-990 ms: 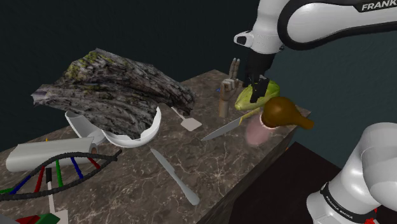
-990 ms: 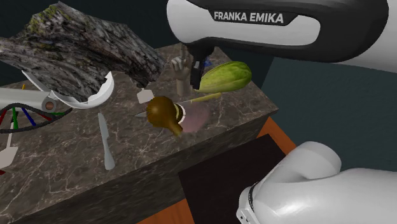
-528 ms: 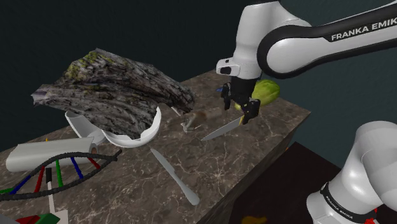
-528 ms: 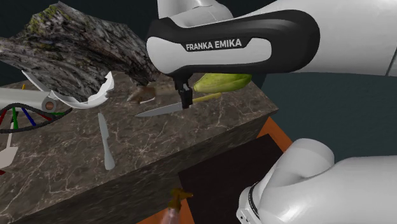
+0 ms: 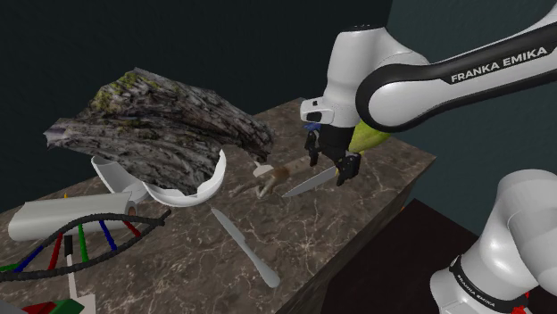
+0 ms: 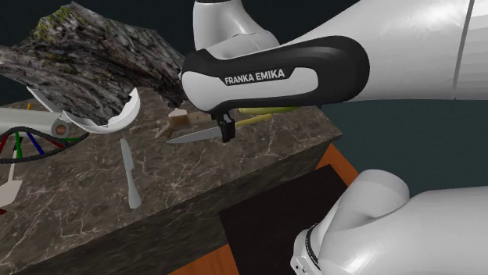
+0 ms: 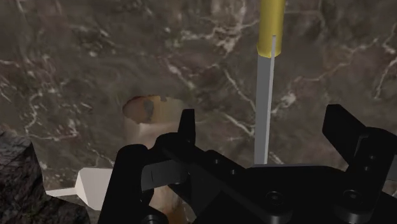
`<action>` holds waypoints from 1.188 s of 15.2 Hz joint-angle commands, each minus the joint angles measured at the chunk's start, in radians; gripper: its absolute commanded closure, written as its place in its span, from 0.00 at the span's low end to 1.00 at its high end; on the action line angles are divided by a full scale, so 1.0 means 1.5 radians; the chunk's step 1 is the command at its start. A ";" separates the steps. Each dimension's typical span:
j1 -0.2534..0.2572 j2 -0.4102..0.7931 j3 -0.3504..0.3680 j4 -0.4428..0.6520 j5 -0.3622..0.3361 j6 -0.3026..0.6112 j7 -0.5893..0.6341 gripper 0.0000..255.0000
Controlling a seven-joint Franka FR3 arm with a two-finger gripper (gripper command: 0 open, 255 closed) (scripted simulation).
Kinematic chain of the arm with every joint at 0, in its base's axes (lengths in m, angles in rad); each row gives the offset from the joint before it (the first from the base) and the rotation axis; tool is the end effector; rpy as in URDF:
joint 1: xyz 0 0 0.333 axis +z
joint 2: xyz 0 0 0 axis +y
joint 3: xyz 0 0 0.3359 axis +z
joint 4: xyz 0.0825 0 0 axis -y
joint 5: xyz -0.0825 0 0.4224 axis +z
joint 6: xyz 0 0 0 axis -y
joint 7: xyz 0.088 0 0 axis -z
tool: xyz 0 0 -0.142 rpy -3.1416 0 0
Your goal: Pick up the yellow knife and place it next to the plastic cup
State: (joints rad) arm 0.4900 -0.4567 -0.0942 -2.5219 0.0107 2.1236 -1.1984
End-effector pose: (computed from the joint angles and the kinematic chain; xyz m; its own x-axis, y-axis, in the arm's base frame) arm 0.3989 0.1688 0.4056 -0.0276 0.9973 0.0679 0.9991 0.0253 0.0339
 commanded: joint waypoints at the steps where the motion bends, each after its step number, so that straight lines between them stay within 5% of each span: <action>1: 0.002 0.019 -0.001 -0.010 0.001 0.014 -0.003 0.00; 8: 0.003 0.019 -0.002 -0.010 0.001 0.014 -0.002 0.00; 9: 0.003 0.023 -0.002 -0.008 0.001 0.015 -0.002 1.00; 18: 0.003 0.019 -0.002 -0.011 0.001 0.014 -0.002 1.00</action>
State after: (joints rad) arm 0.4969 -0.4336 -0.0921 -2.5437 0.0127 2.1509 -1.1965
